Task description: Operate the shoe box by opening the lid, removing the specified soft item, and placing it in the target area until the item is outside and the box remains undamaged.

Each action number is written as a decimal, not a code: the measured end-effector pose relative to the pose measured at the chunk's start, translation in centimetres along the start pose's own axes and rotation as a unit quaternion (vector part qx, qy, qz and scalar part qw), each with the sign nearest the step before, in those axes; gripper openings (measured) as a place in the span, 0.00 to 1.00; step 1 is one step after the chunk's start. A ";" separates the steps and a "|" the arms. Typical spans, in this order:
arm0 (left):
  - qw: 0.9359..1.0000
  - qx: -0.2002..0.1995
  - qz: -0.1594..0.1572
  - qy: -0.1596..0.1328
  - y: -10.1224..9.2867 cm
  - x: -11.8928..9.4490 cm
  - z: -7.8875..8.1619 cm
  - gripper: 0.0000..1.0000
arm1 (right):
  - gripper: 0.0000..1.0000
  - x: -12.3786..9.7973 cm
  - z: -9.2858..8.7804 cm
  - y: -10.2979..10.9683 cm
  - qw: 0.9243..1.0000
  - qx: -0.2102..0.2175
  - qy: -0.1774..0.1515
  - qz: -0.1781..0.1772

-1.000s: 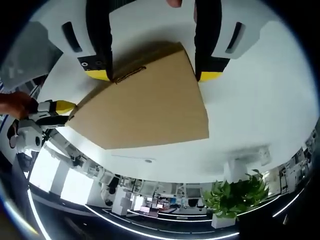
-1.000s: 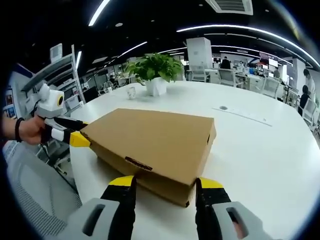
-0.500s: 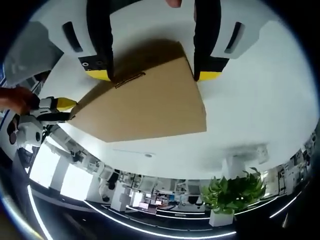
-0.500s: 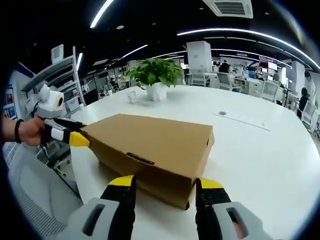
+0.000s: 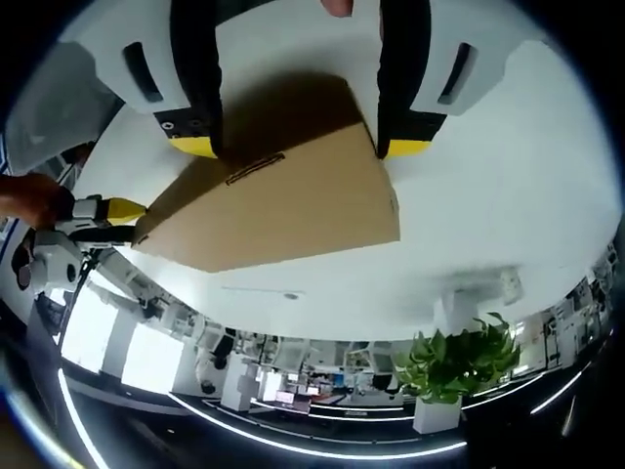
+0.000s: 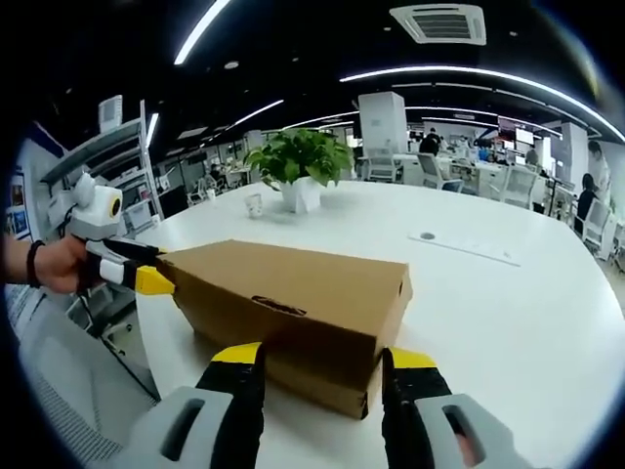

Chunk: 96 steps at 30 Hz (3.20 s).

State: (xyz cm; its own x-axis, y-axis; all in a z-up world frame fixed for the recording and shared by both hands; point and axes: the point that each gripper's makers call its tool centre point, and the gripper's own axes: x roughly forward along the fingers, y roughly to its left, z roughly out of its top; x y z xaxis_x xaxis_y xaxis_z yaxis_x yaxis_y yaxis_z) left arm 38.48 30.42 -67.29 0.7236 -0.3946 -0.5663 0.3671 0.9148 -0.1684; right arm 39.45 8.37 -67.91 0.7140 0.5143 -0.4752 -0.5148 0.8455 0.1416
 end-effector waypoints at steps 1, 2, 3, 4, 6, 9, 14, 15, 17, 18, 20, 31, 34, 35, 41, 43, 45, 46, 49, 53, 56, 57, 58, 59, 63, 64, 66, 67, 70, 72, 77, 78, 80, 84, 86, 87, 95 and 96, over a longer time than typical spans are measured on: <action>1.000 -0.003 -0.003 -0.002 0.1 -0.1 0.1 0.62 | 0.44 -0.1 0.1 0.0 1.000 0.001 -0.002 0.000; 1.000 -0.006 -0.007 -0.005 0.2 -0.2 0.2 0.61 | 0.44 -0.2 0.4 0.0 1.000 0.002 -0.004 0.001; 1.000 -0.003 -0.009 -0.007 0.2 -0.3 0.3 0.61 | 0.44 -0.2 0.5 0.0 1.000 0.004 -0.006 0.001; 1.000 0.002 -0.011 -0.008 0.2 -0.4 0.5 0.60 | 0.44 -0.2 0.7 0.0 1.000 0.008 -0.010 0.002; 1.000 0.023 -0.015 -0.007 0.2 -0.4 0.6 0.60 | 0.44 -0.4 1.1 0.0 1.000 0.013 -0.017 0.003; 0.999 0.049 -0.016 -0.005 0.2 -0.5 0.7 0.59 | 0.44 -0.4 1.2 0.0 1.000 0.014 -0.024 0.003; 0.996 0.083 -0.011 -0.007 0.5 -0.7 1.0 0.57 | 0.44 -0.7 2.2 0.0 0.999 0.025 -0.040 0.003; 0.996 0.090 -0.012 -0.008 0.5 -0.7 1.1 0.55 | 0.44 -0.8 2.5 0.0 0.999 0.027 -0.043 0.004; 0.996 0.093 -0.010 -0.013 0.7 -0.9 1.5 0.53 | 0.43 -0.9 3.1 -0.1 0.998 0.031 -0.051 0.005; 0.996 0.092 -0.011 -0.015 0.8 -0.9 1.7 0.52 | 0.43 -0.9 3.3 -0.2 0.998 0.031 -0.053 0.005; 0.995 0.095 -0.010 -0.019 1.0 -0.9 2.0 0.51 | 0.43 -1.0 3.8 -0.2 0.998 0.028 -0.057 0.006; 0.989 0.143 0.025 -0.033 1.8 -0.3 3.6 0.46 | 0.44 -1.1 6.0 -0.4 0.997 0.003 -0.075 0.005; 0.987 0.151 0.029 -0.037 2.1 -0.1 4.1 0.45 | 0.44 -1.1 6.5 -0.4 0.997 -0.008 -0.078 0.008; 0.987 0.156 0.031 -0.038 2.2 -0.1 4.3 0.45 | 0.44 -1.1 6.7 -0.5 0.997 -0.008 -0.079 0.008; 0.984 0.166 0.037 -0.045 2.8 0.1 5.2 0.41 | 0.44 -1.1 7.5 -0.5 0.996 -0.002 -0.094 0.007; 0.984 0.167 0.038 -0.046 2.9 0.2 5.4 0.40 | 0.44 -1.1 7.7 -0.5 0.995 -0.005 -0.097 0.008; 0.984 0.166 0.035 -0.046 3.0 0.3 5.5 0.40 | 0.44 -1.1 7.8 -0.5 0.995 -0.008 -0.098 0.009; 0.985 0.164 0.035 -0.047 3.1 0.3 5.6 0.39 | 0.44 -1.1 7.9 -0.6 0.995 -0.008 -0.100 0.009; 0.985 0.160 0.032 -0.050 3.3 0.2 5.9 0.37 | 0.45 -1.0 8.2 -0.6 0.995 -0.011 -0.102 0.011; 0.984 0.165 0.034 -0.050 3.5 0.3 6.2 0.34 | 0.48 -1.0 8.3 -0.8 0.994 -0.002 -0.107 0.010; 0.985 0.160 0.039 -0.054 4.0 0.2 6.8 0.29 | 0.48 -1.1 8.2 -1.1 0.994 -0.001 -0.107 0.005; 0.986 0.155 0.038 -0.055 4.2 0.3 7.0 0.28 | 0.48 -1.1 8.1 -1.2 0.994 0.001 -0.107 0.005; 0.986 0.153 0.039 -0.056 4.3 0.3 7.1 0.26 | 0.48 -1.1 8.0 -1.4 0.994 0.001 -0.106 0.004; 0.986 0.153 0.042 -0.057 4.5 0.4 7.3 0.24 | 0.48 -1.0 7.8 -1.5 0.995 0.000 -0.102 0.002; 0.986 0.148 0.043 -0.059 4.9 0.5 7.7 0.20 | 0.47 -0.4 7.3 -2.0 0.996 -0.001 -0.093 -0.002; 0.986 0.149 0.046 -0.060 4.9 0.5 7.7 0.19 | 0.47 -0.2 7.2 -2.1 0.996 -0.002 -0.090 -0.004; 0.986 0.148 0.048 -0.061 5.0 0.5 7.9 0.18 | 0.46 0.2 6.9 -2.5 0.997 -0.007 -0.079 -0.010; 0.986 0.146 0.049 -0.062 5.1 0.5 8.0 0.17 | 0.46 0.4 6.7 -2.7 0.997 -0.011 -0.073 -0.014; 0.987 0.136 0.048 -0.068 5.4 0.6 8.6 0.16 | 0.43 1.1 5.6 -3.7 0.998 -0.024 -0.041 -0.034; 0.987 0.135 0.049 -0.068 5.4 0.7 8.7 0.15 | 0.42 1.4 5.5 -4.0 0.998 -0.024 -0.039 -0.037; 0.987 0.134 0.050 -0.069 6.0 1.0 9.4 0.12 | 0.40 2.5 5.5 -4.5 0.998 -0.026 -0.030 -0.038; 0.987 0.134 0.050 -0.069 6.0 1.0 9.5 0.12 | 0.40 2.8 5.7 -4.6 0.999 -0.025 -0.029 -0.038; 0.987 0.134 0.050 -0.069 6.1 1.1 9.7 0.11 | 0.38 3.0 5.8 -4.7 0.999 -0.025 -0.028 -0.040; 0.988 0.131 0.049 -0.069 6.3 1.3 10.0 0.10 | 0.33 3.8 6.0 -5.7 0.998 -0.029 -0.017 -0.052; 0.988 0.129 0.049 -0.069 6.3 1.3 10.1 0.10 | 0.27 4.3 5.8 -6.4 0.998 -0.029 -0.006 -0.060; 0.988 0.129 0.049 -0.069 6.3 1.3 10.1 0.10 | 0.24 4.4 5.6 -6.7 0.998 -0.028 0.001 -0.064; 0.989 0.123 0.046 -0.070 6.5 1.5 10.5 0.10 | 0.18 5.9 6.0 -8.3 0.997 -0.024 0.014 -0.073; 0.989 0.123 0.046 -0.070 6.5 1.5 10.5 0.10 | 0.17 6.1 6.1 -8.4 0.997 -0.024 0.014 -0.073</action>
State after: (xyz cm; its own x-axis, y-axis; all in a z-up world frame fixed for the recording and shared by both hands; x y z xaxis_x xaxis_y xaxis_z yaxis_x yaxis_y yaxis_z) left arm 48.13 34.86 -60.76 0.8278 -0.3353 -0.4498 0.4152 0.9053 0.0893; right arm 51.05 5.26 -66.71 0.7697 0.3819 -0.5117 -0.4288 0.9029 0.0289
